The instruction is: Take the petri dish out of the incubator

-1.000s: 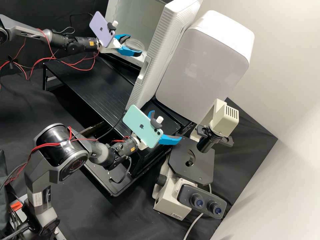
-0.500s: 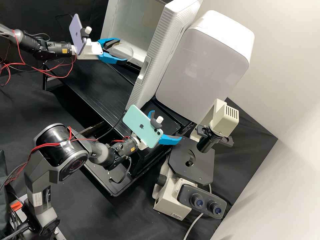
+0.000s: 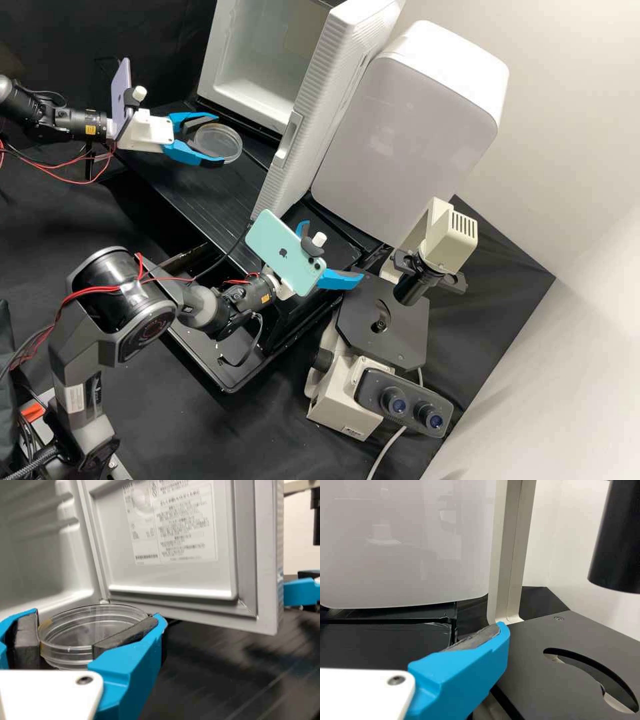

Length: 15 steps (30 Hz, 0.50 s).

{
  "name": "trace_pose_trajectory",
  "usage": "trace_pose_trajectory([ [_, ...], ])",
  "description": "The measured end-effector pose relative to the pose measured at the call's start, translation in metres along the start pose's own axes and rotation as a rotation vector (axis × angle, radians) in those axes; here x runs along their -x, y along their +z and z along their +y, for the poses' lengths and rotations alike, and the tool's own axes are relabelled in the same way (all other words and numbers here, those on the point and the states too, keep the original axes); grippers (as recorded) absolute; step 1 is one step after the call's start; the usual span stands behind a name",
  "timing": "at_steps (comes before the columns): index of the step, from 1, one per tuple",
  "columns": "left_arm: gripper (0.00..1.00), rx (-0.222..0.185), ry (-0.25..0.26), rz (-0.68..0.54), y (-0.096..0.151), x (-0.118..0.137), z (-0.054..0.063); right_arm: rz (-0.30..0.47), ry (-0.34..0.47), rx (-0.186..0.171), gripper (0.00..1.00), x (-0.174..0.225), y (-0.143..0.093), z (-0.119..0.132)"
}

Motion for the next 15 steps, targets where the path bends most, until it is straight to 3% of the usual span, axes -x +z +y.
trace_pose_trajectory([
  [9,0.0,0.068,-0.071,0.028,-0.001,0.013,-0.023,0.0,0.0,0.0,1.0,0.0,0.0,0.0],
  [15,0.0,0.127,-0.093,0.083,-0.003,0.023,-0.034,0.0,0.0,0.0,1.0,0.0,0.0,0.0],
])
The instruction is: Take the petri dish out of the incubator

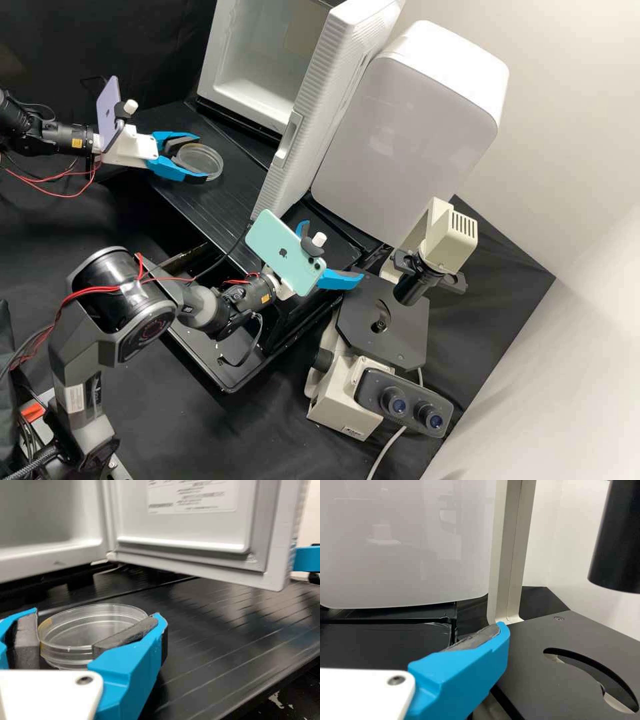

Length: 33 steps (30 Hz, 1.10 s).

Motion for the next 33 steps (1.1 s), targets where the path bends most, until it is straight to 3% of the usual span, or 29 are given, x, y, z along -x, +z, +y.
trace_pose_trajectory([
  [7,0.0,0.013,-0.008,0.015,-0.002,0.004,-0.005,0.0,0.0,0.0,1.0,0.0,0.0,0.0],
  [8,1.0,0.013,-0.007,0.016,-0.002,0.004,-0.005,0.0,0.0,0.0,1.0,0.0,0.0,0.0],
  [15,1.0,0.009,-0.008,0.012,0.0,0.003,-0.005,0.0,0.0,0.0,1.0,0.0,0.0,0.0],
  [23,1.0,-0.058,0.001,0.006,0.008,0.002,-0.006,0.0,0.0,0.0,1.0,0.0,0.0,0.0],
  [33,1.0,-0.149,0.105,0.006,0.02,0.003,-0.002,0.0,0.0,0.0,1.0,0.0,0.0,0.0],
])
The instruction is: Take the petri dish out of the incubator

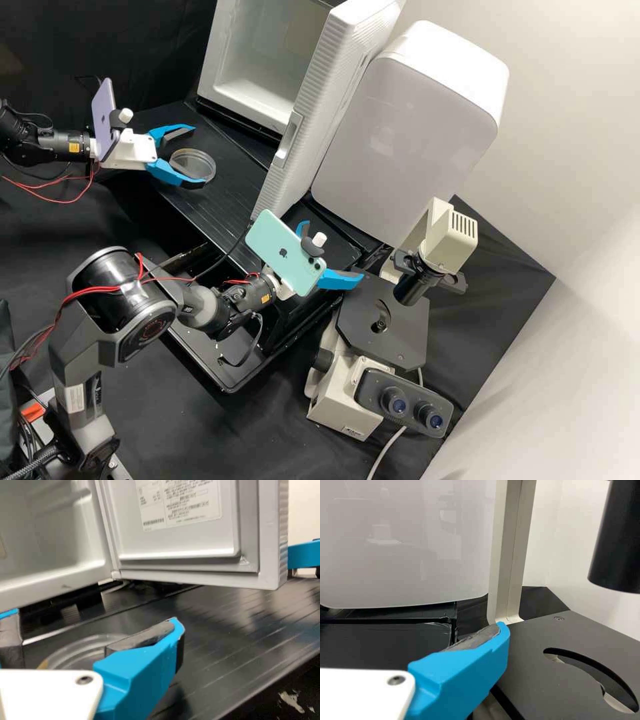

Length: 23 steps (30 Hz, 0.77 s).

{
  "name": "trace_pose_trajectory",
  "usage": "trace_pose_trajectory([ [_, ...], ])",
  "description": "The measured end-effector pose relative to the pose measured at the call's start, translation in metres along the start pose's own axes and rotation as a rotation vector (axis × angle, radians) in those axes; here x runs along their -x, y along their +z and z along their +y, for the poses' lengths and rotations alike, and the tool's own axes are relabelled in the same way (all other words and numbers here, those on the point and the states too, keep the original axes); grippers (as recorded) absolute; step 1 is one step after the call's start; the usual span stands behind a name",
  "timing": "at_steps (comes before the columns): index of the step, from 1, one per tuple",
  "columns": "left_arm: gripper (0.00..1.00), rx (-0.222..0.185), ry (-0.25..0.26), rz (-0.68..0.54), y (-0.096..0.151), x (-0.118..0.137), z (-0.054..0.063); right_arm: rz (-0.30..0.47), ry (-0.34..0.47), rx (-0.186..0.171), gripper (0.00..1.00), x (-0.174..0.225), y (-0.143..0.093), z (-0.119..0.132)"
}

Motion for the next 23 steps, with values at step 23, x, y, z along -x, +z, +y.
trace_pose_trajectory([
  [23,1.0,-0.06,0.169,0.014,0.0062,0.0084,-0.0013,0.0,0.0,0.0,1.0,0.0,0.0,0.0],
])
